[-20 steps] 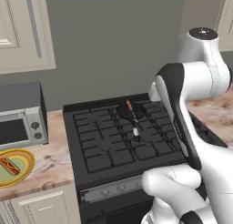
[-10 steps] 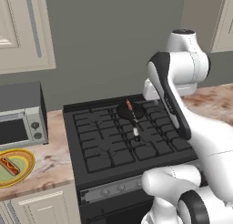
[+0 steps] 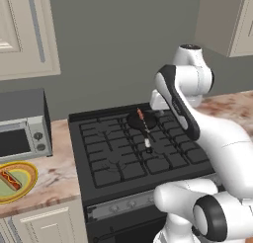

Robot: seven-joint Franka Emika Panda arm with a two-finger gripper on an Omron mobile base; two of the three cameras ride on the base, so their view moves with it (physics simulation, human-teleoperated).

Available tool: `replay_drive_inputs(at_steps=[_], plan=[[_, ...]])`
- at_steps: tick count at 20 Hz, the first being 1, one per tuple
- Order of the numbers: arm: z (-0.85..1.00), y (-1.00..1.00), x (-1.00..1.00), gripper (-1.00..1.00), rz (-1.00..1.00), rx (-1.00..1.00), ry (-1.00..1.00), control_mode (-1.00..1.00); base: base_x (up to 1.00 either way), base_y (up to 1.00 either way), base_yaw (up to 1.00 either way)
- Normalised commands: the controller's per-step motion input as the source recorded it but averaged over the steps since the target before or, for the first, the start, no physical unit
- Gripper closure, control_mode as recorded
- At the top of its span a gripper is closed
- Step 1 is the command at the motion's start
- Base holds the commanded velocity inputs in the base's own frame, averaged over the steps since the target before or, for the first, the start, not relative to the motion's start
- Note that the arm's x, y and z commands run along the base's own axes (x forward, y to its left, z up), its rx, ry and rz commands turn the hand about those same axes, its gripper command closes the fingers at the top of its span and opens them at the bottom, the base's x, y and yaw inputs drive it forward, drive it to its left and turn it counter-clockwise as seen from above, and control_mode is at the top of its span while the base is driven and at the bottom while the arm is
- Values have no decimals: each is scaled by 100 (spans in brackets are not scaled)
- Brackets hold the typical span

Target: Place the cold items (lemon and broccoli) from the fridge in one tupperware on the dining counter. Place the warm items (kebab skewer and hot dog) in the stove area in another tupperware.

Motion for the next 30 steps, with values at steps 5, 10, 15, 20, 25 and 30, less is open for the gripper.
replay_drive_inputs(at_steps=[5, 10, 15, 20, 25, 30], plan=[[-32, 0, 54, -100, 0, 0, 0, -100, 0, 0, 0], [-34, 0, 58, -100, 0, 0, 2, -100, 0, 0, 0], [-39, -1, 62, -100, 0, 0, 1, -100, 0, 0, 0], [-37, -2, 63, -100, 0, 0, 0, -100, 0, 0, 0], [-35, -2, 66, -100, 0, 0, 0, -100, 0, 0, 0], [-36, -1, 61, -100, 0, 0, 0, -100, 0, 0, 0]])
